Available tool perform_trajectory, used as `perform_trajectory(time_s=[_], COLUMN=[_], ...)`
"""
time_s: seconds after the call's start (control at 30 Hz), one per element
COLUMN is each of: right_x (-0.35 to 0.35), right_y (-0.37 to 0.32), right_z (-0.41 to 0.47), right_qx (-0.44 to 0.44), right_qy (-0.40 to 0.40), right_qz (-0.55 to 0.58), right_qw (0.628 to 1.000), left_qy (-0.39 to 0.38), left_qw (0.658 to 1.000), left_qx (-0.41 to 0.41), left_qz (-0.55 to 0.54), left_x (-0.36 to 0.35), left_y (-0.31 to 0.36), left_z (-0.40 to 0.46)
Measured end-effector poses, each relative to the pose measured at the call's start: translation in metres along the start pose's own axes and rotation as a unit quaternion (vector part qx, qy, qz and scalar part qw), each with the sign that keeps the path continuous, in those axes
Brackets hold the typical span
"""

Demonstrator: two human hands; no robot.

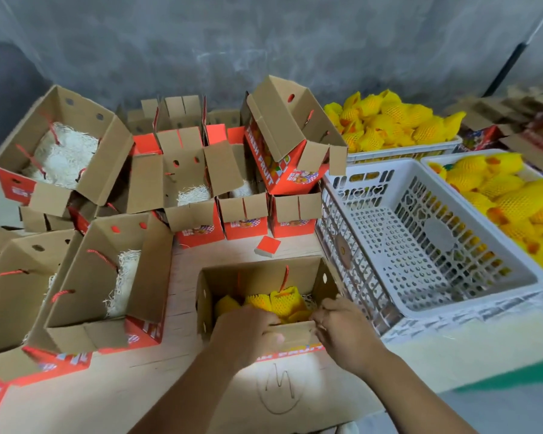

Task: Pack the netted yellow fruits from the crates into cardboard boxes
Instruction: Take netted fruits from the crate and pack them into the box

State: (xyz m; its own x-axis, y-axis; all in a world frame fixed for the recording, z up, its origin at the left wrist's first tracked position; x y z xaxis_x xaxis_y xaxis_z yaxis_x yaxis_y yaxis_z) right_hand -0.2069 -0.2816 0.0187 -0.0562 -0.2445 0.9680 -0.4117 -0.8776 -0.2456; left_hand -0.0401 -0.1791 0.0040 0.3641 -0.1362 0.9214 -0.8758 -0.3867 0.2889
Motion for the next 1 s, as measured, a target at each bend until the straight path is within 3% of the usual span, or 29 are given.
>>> perform_trajectory(time_s=[0.13,0.23,0.4,0.5,0.63,0.83,0.9,1.0], right_x=[0.027,0.066,0.148,0.192,0.242,0.266,0.258,0.23], right_y=[0.006,0.025,0.094,0.153,0.255,0.434,0.483,0.539], right_z=[-0.003,-0.011,-0.039,-0.056,-0.068,-0.07,-0.068,-0.069], right_qx=[-0.021,-0.051,-0.098,-0.096,-0.1,-0.153,-0.181,-0.202], right_qy=[0.052,0.148,0.297,0.318,0.334,0.246,0.168,-0.021], right_qz=[0.239,0.315,0.312,0.318,0.267,0.143,0.079,-0.05], right_qw=[0.969,0.936,0.897,0.888,0.898,0.946,0.966,0.978], left_qy=[0.032,0.034,0.072,0.077,0.066,0.077,0.09,0.093], left_qw=[0.978,0.952,0.912,0.905,0.91,0.954,0.966,0.978], left_qx=[-0.005,-0.055,-0.136,-0.188,-0.185,-0.155,-0.134,-0.103], left_qz=[-0.208,-0.3,-0.381,-0.375,-0.366,-0.243,-0.2,-0.156], left_x=[0.036,0.063,0.103,0.122,0.126,0.116,0.113,0.106], left_y=[0.039,0.092,0.201,0.275,0.372,0.503,0.529,0.553], left_z=[0.015,0.038,0.089,0.129,0.198,0.297,0.319,0.342])
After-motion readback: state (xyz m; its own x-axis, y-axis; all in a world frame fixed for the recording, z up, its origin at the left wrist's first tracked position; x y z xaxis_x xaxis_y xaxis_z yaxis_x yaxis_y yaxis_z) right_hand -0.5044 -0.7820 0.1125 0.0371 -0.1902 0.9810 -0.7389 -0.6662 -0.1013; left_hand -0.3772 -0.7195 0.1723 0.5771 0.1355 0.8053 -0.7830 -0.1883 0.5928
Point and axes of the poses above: each hand's wrist, its own z-axis towards the middle knuckle, its own x-axis out of the back of the hand, y = z × x, the point moved 5 cm from there along z, towards the middle knuckle, and after that the axes turned 8 degrees about x, right-handed, at the moved point
